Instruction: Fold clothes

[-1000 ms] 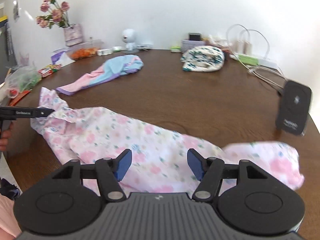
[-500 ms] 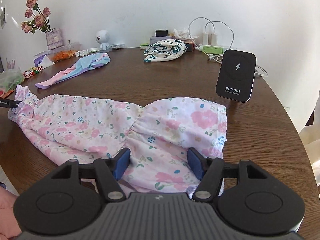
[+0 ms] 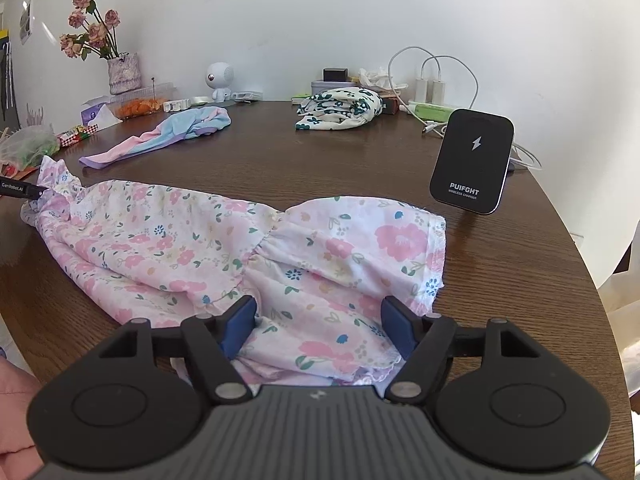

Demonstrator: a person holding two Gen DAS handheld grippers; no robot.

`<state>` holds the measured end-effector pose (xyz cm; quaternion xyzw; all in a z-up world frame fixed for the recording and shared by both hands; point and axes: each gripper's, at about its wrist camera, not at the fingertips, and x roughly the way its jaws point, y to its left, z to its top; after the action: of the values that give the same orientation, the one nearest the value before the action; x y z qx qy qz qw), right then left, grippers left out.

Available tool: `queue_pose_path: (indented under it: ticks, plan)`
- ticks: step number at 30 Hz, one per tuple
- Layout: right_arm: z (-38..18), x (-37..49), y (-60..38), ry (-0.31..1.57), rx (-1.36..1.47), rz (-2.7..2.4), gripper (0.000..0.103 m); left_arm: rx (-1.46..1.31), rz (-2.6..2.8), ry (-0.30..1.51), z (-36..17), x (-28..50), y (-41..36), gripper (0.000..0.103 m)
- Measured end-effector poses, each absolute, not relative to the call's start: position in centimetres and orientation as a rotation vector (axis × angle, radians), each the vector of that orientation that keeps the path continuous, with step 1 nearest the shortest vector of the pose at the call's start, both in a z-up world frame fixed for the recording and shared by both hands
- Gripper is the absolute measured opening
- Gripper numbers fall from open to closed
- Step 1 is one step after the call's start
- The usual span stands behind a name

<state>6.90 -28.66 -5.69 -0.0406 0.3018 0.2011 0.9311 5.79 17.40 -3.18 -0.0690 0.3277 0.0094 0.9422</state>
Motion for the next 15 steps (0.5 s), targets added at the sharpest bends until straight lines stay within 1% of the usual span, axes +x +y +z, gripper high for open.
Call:
queue_pose_path:
  ticks: [2, 4, 6, 7, 8, 9, 11, 13, 15]
  plan:
    - [-5.2, 6.5, -28.9, 0.610, -0.052, 0.406, 0.079, -0.147, 0.014, 0.671, -3.1, 5.7, 17.4, 0.013]
    - [-4.4, 6.0, -29.0, 0.598, -0.016, 0.407, 0.082, -0.154, 0.008, 0.667, -2.7, 5.6, 17.2, 0.023]
    - [-3.3, 5.4, -28.8, 0.579, 0.005, 0.418, 0.087, -0.162, -0.007, 0.644, -2.1, 5.2, 17.0, 0.051]
    - [-2.6, 5.1, -28.6, 0.565, 0.009, 0.425, 0.093, -0.162, -0.014, 0.625, -1.7, 5.0, 16.8, 0.060]
    - [-2.1, 4.8, -28.4, 0.553, 0.006, 0.428, 0.102, -0.160, -0.021, 0.602, -1.2, 4.7, 16.6, 0.064]
    - [-1.7, 4.6, -28.1, 0.542, -0.001, 0.429, 0.102, -0.158, -0.028, 0.579, -0.7, 4.4, 16.4, 0.074]
    - [-1.2, 4.3, -27.5, 0.533, -0.010, 0.435, 0.103, -0.155, -0.043, 0.540, 0.2, 3.7, 16.0, 0.084]
    - [-0.8, 4.1, -26.9, 0.533, -0.016, 0.444, 0.103, -0.148, -0.060, 0.522, 0.9, 3.2, 15.5, 0.091]
    - [-0.6, 3.9, -26.2, 0.535, -0.025, 0.453, 0.103, -0.125, -0.077, 0.509, 1.5, 2.4, 14.9, 0.094]
